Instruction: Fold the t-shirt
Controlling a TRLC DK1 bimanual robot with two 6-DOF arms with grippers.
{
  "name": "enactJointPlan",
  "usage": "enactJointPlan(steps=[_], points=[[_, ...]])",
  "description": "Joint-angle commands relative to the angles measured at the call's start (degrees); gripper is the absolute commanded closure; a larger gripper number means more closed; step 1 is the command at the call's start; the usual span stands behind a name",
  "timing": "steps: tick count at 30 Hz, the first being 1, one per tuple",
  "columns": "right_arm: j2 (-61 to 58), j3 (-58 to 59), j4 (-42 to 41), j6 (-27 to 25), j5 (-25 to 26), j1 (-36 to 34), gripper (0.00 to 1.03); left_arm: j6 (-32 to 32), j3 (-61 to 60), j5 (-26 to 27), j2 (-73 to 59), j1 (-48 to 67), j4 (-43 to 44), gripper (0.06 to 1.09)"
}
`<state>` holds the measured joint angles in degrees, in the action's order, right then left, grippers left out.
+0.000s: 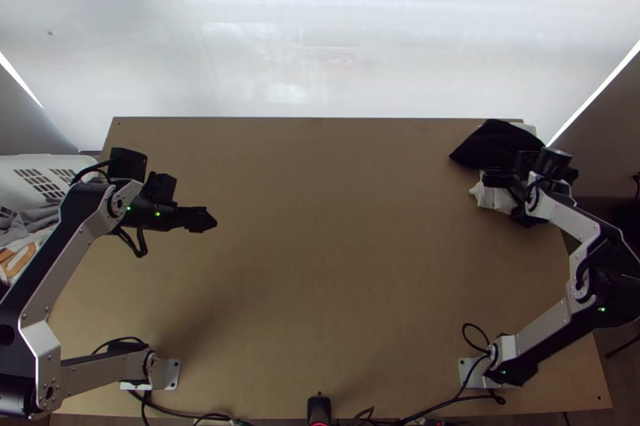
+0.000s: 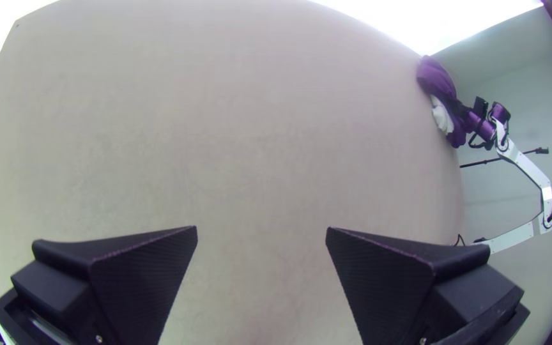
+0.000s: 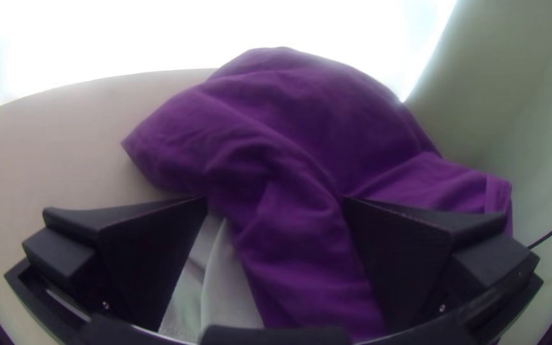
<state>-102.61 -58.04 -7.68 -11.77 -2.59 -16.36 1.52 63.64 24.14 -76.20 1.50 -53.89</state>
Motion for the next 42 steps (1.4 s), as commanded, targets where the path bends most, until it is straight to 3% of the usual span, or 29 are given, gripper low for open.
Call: enactJointPlan(steps=[1, 5, 14, 17, 20, 22, 24, 25, 30, 34, 37, 42], points=[[7.86, -0.32, -0.14, -0.01, -0.13, 0.63, 0.05, -0.11, -0.18, -0.23, 3.08, -0.09, -0.08, 0.1], [14.45, -5.42, 2.5, 0.43, -0.31, 3.62, 0.05, -0.55, -0.44, -4.1, 7.91, -0.18, 2.82, 0.1], [30.89, -4.71, 3.29, 0.96, 0.13, 13.64, 0.05, -0.64, -6.16, -20.63, 20.48, -1.32, 12.84, 0.1], [34.67, -0.67, 8.39, 1.57, 0.92, 18.38, 0.05, 1.12, -10.46, -21.33, 24.61, -1.32, 13.9, 0.1], [40.29, 8.03, 3.9, 11.95, 3.73, 19.79, 0.05, 2.35, -14.51, -21.24, 27.51, -0.88, 13.9, 0.1], [45.48, 14.01, 1.97, 10.8, 5.58, 21.72, 0.05, 2.26, -16.26, -21.24, 28.04, -0.18, 11.09, 0.1], [49.26, 18.23, 2.5, 4.3, 7.6, 24.62, 0.05, 0.94, -17.76, -21.24, 29.01, -0.18, 10.12, 0.1], [51.19, 20.51, 3.55, 3.68, 9.36, 26.73, 0.05, 0.15, -18.55, -21.24, 30.15, -0.88, 10.47, 0.1], [66.04, 33.78, 1.71, 13.09, 13.22, 30.6, 0.05, -0.64, -22.5, -28.62, 37.8, -1.94, 15.04, 0.1], [81.43, 43.36, 1.71, 13.53, 13.49, 33.85, 0.05, -0.02, -27.95, -31.26, 45.35, -2.55, 16.97, 0.1], [102.96, 50.83, 6.28, 13.09, 13.58, 33.67, 0.05, 0.06, -32.96, -31.35, 49.92, -2.64, 17.41, 0.1], [102.87, 51.63, 10.67, 14.76, 13.84, 33.32, 0.05, -0.29, -39.2, -31.08, 50.72, -2.73, 23.57, 0.1]])
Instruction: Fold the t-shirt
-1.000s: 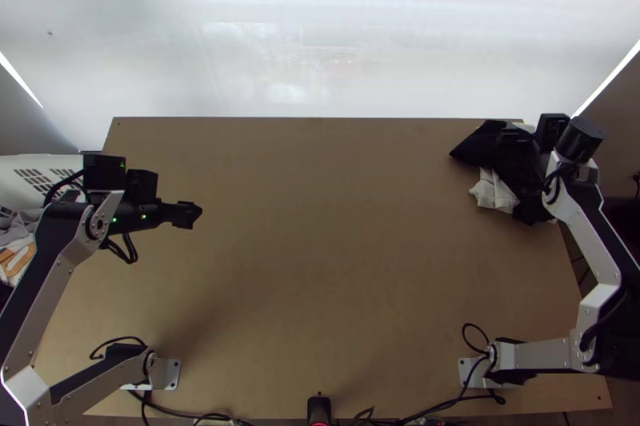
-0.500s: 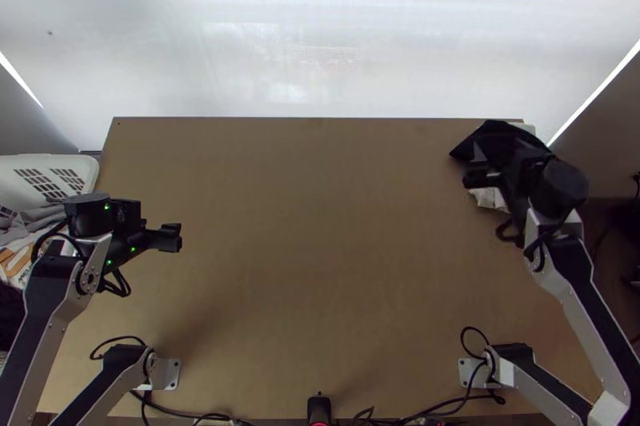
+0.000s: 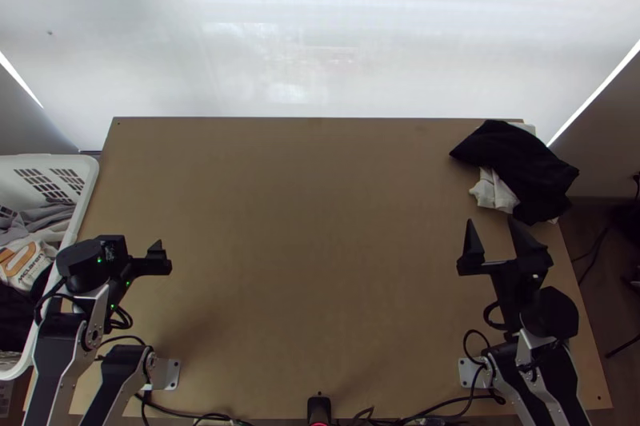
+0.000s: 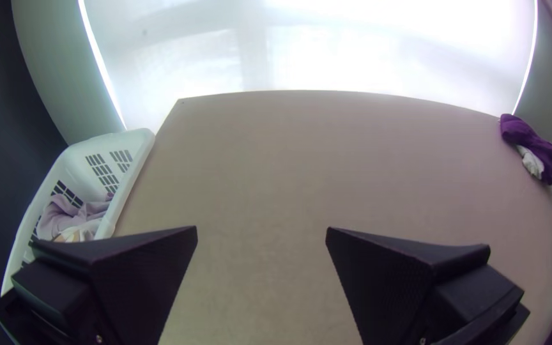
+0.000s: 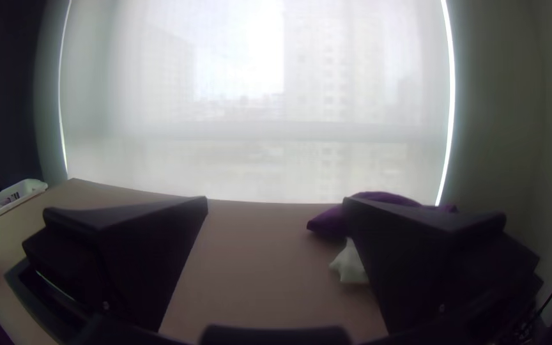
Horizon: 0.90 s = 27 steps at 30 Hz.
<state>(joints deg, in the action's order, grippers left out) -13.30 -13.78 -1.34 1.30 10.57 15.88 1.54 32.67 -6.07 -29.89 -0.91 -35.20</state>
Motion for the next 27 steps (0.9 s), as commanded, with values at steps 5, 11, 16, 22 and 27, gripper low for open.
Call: enactJointPlan(steps=[5, 11, 16, 22, 27], points=[[13.56, 8.07, 7.14, 2.92, 0.77, 2.4, 0.05, -2.07, -11.66, 8.17, -5.79, 1.7, 6.28, 0.11], [13.3, 8.33, 14.18, 4.59, 0.77, 3.11, 0.05, -1.89, -20.98, 7.91, -8.78, 4.6, 18.77, 0.1], [13.48, 8.33, 14.0, 4.76, 0.77, 2.93, 0.05, 2.41, -23.44, 5.89, -8.17, -0.59, 22.54, 0.1], [13.48, 8.33, 14.0, 4.76, 0.77, 2.93, 0.05, 7.25, -26.25, 5.8, -1.75, 3.81, 24.83, 0.1], [13.48, 8.33, 14.0, 4.76, 0.77, 2.93, 0.05, 7.51, -26.42, 6.07, -0.61, 6.71, 24.74, 0.1]])
